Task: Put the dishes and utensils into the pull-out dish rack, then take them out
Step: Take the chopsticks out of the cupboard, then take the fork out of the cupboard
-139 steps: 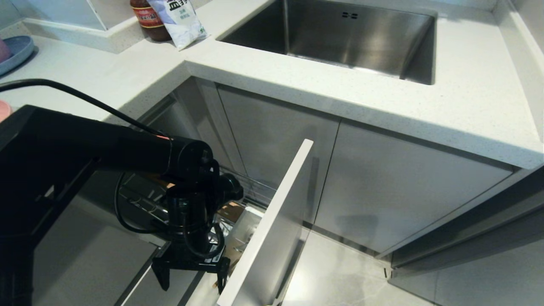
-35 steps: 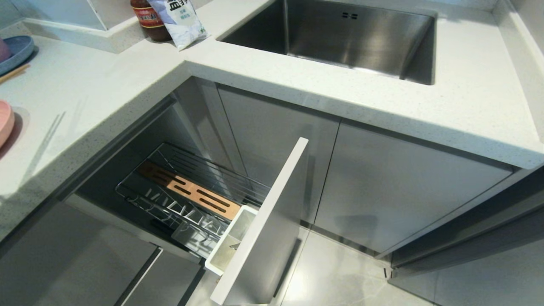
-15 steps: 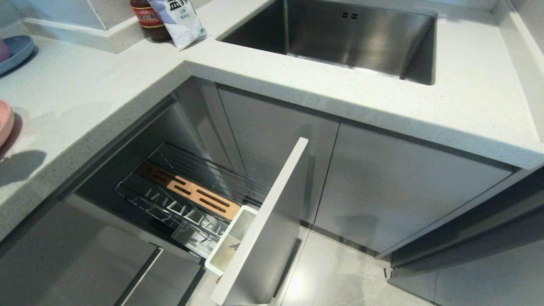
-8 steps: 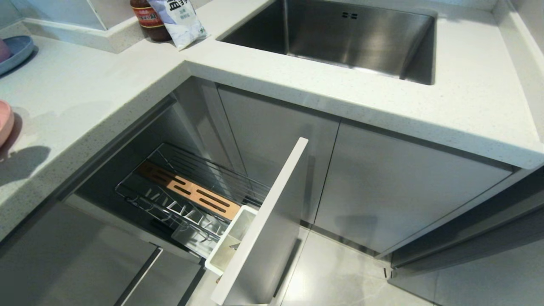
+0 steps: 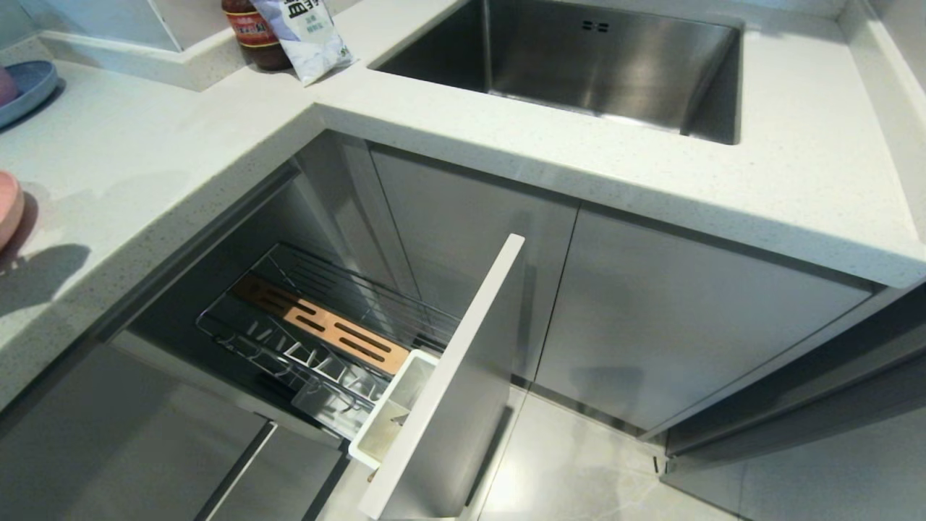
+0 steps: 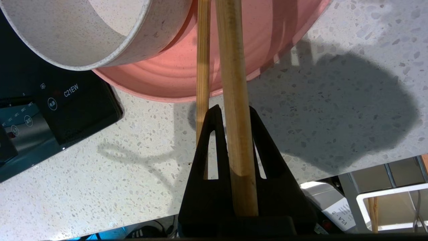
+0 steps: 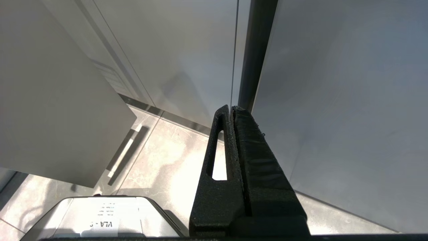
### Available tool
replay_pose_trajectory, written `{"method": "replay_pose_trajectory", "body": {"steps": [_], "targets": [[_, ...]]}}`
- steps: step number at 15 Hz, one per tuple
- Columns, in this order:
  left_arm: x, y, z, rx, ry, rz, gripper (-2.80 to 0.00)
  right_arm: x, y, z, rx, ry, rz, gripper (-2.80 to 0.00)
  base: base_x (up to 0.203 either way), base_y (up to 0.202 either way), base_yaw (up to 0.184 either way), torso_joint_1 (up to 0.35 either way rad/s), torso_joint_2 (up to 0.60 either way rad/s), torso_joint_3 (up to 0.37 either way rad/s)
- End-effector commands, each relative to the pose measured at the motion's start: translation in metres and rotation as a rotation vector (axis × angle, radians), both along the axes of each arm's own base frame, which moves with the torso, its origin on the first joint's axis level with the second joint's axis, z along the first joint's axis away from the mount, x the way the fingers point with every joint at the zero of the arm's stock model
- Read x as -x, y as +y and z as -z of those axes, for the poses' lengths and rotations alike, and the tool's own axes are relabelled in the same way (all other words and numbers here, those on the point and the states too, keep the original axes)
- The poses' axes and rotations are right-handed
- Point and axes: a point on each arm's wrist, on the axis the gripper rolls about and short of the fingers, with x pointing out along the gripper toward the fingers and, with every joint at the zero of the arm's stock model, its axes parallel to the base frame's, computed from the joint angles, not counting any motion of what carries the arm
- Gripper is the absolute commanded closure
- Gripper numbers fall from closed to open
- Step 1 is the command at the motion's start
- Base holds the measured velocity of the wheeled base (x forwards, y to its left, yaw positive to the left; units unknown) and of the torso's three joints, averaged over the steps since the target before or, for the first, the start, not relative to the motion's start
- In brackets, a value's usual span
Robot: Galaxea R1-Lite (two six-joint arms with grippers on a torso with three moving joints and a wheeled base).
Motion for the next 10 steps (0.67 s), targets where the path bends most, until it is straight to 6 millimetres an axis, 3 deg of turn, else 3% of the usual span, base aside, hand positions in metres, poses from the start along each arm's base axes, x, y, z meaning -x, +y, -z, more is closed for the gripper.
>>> {"method": "replay_pose_trajectory", "body": {"steps": [1,9,10], "targets": [[-0.0016,0.0007,0.0017,0.001,0.013,-0.006,0.0,0.0001,0.0,0.0004,-0.001,-0.001,0.0,0.0,0.0,0.0,0.0,0.0,0.0,0.0],[-0.0016,0.0013,0.0023,0.0,0.017,-0.01,0.0,0.0001,0.0,0.0004,-0.001,-0.001,0.0,0.0,0.0,0.0,0.0,0.0,0.0,0.0],[-0.0017,0.0013,0.0019,0.0,0.013,-0.01,-2.8,0.0001,0.0,0.0004,0.0,-0.001,0.0,0.0,0.0,0.0,0.0,0.0,0.0,0.0]]}}
